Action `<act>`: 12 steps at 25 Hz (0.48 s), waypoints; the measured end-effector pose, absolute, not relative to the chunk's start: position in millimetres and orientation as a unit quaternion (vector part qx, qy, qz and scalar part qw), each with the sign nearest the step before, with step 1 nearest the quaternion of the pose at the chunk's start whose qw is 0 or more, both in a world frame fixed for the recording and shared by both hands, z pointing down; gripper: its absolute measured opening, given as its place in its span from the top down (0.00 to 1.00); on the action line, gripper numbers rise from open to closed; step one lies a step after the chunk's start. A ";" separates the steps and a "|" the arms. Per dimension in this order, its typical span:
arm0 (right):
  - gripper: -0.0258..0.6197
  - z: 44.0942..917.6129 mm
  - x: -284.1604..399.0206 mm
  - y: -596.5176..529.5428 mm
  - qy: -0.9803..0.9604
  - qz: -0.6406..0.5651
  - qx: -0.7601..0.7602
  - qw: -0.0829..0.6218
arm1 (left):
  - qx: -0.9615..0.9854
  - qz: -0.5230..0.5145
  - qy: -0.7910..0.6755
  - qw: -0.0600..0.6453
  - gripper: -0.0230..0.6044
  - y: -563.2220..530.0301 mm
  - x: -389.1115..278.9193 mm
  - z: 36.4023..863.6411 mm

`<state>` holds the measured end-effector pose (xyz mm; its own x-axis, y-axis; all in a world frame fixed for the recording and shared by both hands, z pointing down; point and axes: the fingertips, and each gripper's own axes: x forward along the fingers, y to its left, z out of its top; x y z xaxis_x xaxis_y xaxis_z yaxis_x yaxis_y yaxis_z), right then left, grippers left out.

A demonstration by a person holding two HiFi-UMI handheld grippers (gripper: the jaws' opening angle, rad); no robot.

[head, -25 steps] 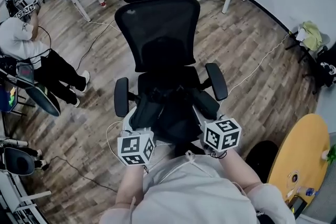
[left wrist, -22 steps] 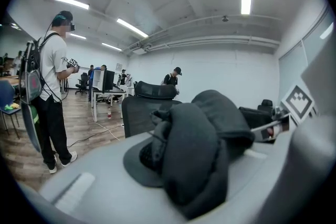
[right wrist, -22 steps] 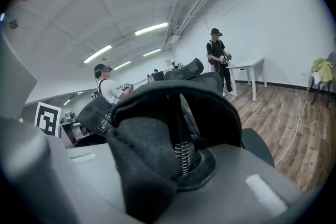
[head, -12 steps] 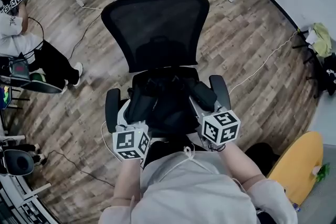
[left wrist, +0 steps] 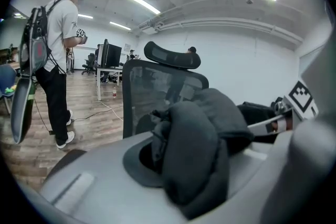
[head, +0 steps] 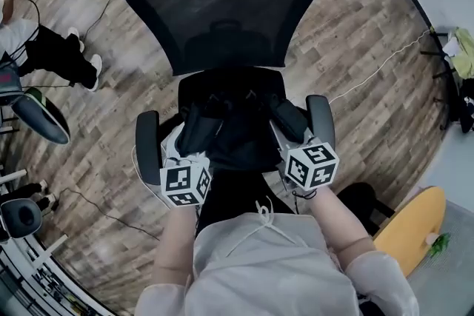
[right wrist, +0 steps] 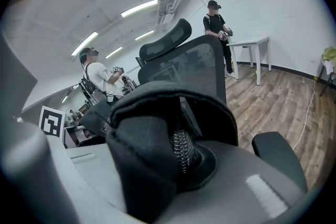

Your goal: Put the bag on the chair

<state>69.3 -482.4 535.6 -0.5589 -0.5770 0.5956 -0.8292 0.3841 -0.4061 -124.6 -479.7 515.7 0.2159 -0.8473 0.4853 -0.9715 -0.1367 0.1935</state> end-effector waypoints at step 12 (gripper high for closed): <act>0.90 663.8 52.1 -493.4 -0.788 0.381 0.428 0.227 | 0.718 0.183 -0.600 0.301 0.89 -490.4 -145.4 652.3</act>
